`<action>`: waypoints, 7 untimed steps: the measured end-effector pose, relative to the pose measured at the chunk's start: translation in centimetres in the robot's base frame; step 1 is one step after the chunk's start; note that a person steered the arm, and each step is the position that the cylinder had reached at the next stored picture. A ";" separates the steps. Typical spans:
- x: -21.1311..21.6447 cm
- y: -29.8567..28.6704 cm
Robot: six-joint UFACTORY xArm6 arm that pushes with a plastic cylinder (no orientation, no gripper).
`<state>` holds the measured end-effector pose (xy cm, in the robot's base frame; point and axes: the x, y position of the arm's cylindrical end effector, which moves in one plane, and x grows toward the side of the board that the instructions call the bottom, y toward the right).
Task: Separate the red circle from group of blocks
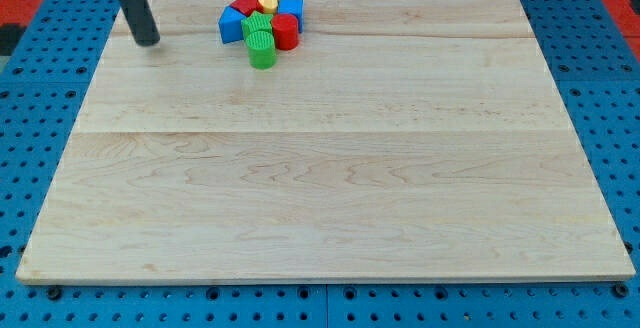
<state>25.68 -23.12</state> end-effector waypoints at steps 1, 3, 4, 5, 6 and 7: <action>-6.5 0.2; -6.5 4.5; -6.4 8.3; -6.5 12.5; -6.3 12.6; -4.0 14.1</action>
